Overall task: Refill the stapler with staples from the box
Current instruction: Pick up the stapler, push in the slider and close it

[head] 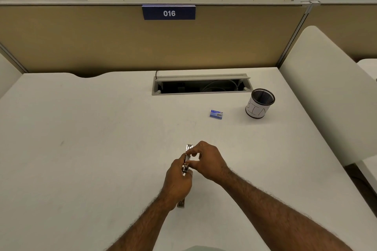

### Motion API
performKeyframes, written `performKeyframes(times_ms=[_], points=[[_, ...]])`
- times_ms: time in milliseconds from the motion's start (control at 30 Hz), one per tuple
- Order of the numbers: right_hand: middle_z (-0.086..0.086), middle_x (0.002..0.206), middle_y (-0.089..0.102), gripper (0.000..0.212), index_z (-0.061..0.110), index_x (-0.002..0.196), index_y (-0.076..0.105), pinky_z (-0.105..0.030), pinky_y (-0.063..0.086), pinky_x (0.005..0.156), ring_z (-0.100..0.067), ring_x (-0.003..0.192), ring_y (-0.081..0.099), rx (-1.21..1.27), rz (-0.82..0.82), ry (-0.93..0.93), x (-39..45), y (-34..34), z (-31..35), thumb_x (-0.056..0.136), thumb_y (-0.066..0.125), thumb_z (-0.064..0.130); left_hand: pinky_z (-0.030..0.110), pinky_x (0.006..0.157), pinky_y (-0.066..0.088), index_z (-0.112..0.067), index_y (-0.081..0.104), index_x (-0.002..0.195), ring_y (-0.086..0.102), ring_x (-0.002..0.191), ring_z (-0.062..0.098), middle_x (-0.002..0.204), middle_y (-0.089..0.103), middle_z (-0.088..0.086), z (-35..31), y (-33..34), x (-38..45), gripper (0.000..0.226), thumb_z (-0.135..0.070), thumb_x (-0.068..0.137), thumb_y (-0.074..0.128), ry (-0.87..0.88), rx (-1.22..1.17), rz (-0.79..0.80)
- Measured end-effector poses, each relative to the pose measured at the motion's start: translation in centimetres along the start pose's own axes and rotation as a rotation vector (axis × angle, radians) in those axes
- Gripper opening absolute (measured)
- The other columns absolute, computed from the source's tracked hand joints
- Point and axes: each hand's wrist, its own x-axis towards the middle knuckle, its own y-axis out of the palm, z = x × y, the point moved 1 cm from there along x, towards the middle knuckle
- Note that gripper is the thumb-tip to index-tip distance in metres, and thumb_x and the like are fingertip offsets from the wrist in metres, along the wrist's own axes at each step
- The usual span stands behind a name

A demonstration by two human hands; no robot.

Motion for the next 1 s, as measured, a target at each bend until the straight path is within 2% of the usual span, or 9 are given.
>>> performKeyframes(times_ms=[267,467,633,767,867,933,1000], points=[[0.010,0.099,0.062,0.027,0.031,0.099,0.071,-0.033,0.053,0.078,-0.008,0.088,0.057,-0.053,0.021,0.059,0.3,0.0,-0.1,0.073,0.077,0.033,0.029,0.096,0.046,-0.025,0.042,0.136,0.053,0.115,0.016,0.130,0.053,0.000,-0.5,0.1,-0.3,0.047,-0.009,0.093,0.050,0.009,0.031,0.002],[0.010,0.097,0.062,0.027,0.030,0.099,0.072,-0.027,0.050,0.074,-0.006,0.084,0.054,-0.087,0.025,0.059,0.4,0.2,-0.3,0.072,0.078,0.031,0.026,0.092,0.045,-0.025,0.041,0.136,0.053,0.113,0.015,0.130,0.053,0.000,-0.5,0.0,-0.6,0.048,-0.009,0.093,0.050,0.011,0.044,0.011],[0.009,0.098,0.063,0.029,0.030,0.099,0.071,-0.030,0.052,0.076,-0.006,0.084,0.054,-0.095,0.044,0.053,0.6,0.1,-0.2,0.071,0.078,0.030,0.028,0.095,0.045,-0.022,0.041,0.137,0.053,0.115,0.017,0.131,0.053,0.001,-0.6,0.1,-0.7,0.046,-0.009,0.093,0.050,-0.006,0.055,0.011],[0.008,0.099,0.063,0.033,0.032,0.103,0.068,-0.029,0.050,0.074,-0.007,0.086,0.053,-0.067,0.019,0.045,0.3,-0.1,-0.3,0.072,0.078,0.032,0.023,0.089,0.043,-0.024,0.040,0.137,0.051,0.108,0.012,0.130,0.052,-0.001,-0.5,0.1,-0.5,0.047,-0.010,0.093,0.050,-0.023,0.033,0.016],[0.007,0.101,0.060,0.023,0.031,0.103,0.066,-0.031,0.051,0.075,-0.009,0.090,0.052,-0.085,-0.032,-0.092,-0.6,-0.1,-0.4,0.081,0.071,0.032,0.027,0.090,0.047,-0.028,0.042,0.136,0.055,0.108,0.015,0.128,0.055,0.000,-0.5,0.0,-0.4,0.047,-0.010,0.093,0.051,-0.032,0.008,0.015],[0.006,0.106,0.058,0.017,0.029,0.105,0.065,-0.033,0.051,0.073,-0.012,0.098,0.051,-0.186,-0.033,-0.255,-1.4,0.2,-0.6,0.088,0.060,0.031,0.036,0.097,0.050,-0.027,0.044,0.136,0.058,0.111,0.021,0.127,0.057,0.001,-0.6,-0.1,-0.3,0.047,-0.009,0.092,0.051,-0.038,-0.015,0.019],[0.004,0.107,0.057,0.018,0.031,0.108,0.062,-0.035,0.051,0.066,-0.015,0.096,0.052,-0.306,-0.037,-0.377,-2.0,0.2,-1.2,0.092,0.053,0.028,0.041,0.098,0.050,-0.027,0.043,0.137,0.059,0.111,0.024,0.126,0.057,0.002,-0.6,-0.2,-0.2,0.049,-0.009,0.092,0.051,-0.042,-0.024,0.027]])
